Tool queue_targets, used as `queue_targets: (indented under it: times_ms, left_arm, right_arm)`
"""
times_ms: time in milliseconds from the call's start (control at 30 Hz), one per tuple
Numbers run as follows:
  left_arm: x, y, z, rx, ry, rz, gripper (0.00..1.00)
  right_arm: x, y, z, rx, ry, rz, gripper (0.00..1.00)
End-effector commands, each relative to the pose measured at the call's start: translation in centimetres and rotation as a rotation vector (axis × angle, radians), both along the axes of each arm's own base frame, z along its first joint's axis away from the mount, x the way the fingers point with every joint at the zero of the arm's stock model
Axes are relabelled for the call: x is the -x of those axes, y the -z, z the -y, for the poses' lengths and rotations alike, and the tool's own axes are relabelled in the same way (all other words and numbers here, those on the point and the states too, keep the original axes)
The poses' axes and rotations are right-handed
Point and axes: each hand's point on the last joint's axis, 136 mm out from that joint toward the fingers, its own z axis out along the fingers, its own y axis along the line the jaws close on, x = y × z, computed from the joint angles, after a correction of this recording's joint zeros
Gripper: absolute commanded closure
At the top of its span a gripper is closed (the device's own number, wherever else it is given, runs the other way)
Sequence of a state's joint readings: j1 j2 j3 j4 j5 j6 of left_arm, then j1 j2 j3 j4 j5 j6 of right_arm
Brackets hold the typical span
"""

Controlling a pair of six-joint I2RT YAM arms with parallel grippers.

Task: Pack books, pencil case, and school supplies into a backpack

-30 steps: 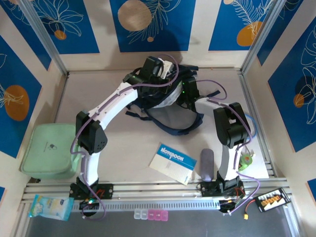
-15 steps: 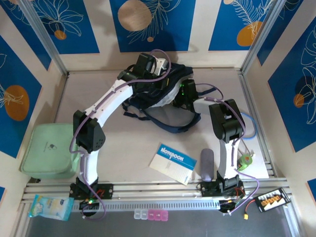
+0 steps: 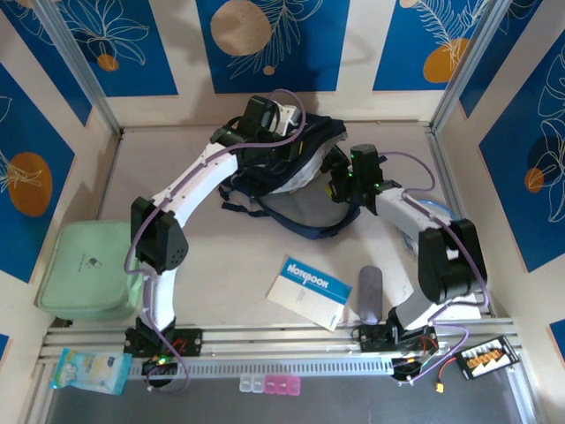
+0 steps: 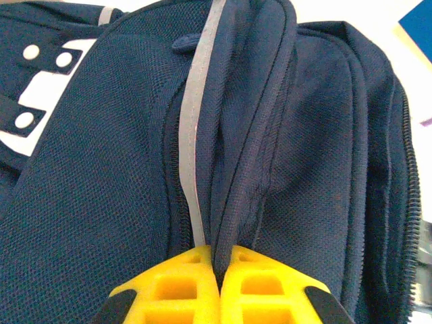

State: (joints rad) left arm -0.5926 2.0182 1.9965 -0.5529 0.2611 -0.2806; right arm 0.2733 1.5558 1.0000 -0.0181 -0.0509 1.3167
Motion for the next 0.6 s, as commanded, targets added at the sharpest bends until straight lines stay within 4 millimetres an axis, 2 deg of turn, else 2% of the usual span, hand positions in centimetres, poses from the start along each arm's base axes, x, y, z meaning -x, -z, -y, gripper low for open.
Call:
queue_targets:
  times_ms: [0, 100, 200, 300, 400, 433, 533, 567]
  left_arm:
    - [-0.8, -2.1, -1.0, 0.002, -0.010, 0.128, 1.00]
    - [-1.0, 1.8, -2.3, -0.128, -0.014, 0.152, 1.00]
    - [-1.0, 5.4, -3.1, -0.208, -0.004, 0.136, 1.00]
    - [-0.9, 7.9, -2.5, -0.215, 0.021, 0.087, 0.96]
    - [-1.2, 9.2, -2.1, -0.209, 0.018, 0.048, 0.90]
    - [-1.2, 9.3, -2.0, -0.205, 0.016, 0.039, 0.83]
    - [-1.0, 8.5, -2.2, -0.178, -0.002, 0.024, 0.46]
    - [-0.8, 8.1, -2.4, -0.160, -0.010, 0.015, 0.39]
  right_arm:
    - [4.7, 3.4, 3.9, 0.150, 0.077, -0.153, 0.25]
    - [7.6, 3.5, 6.9, 0.237, 0.143, -0.188, 0.25]
    - [9.4, 2.7, 9.0, 0.328, 0.169, -0.167, 0.26]
    - [10.0, 1.3, 10.0, 0.413, 0.148, -0.117, 0.26]
    - [9.9, -0.3, 10.0, 0.469, 0.100, -0.075, 0.26]
    - [9.8, -0.8, 9.6, 0.486, 0.067, -0.055, 0.26]
    - [9.7, -2.4, 7.4, 0.522, -0.081, 0.017, 0.26]
    - [9.9, -2.6, 6.4, 0.530, -0.143, 0.033, 0.27]
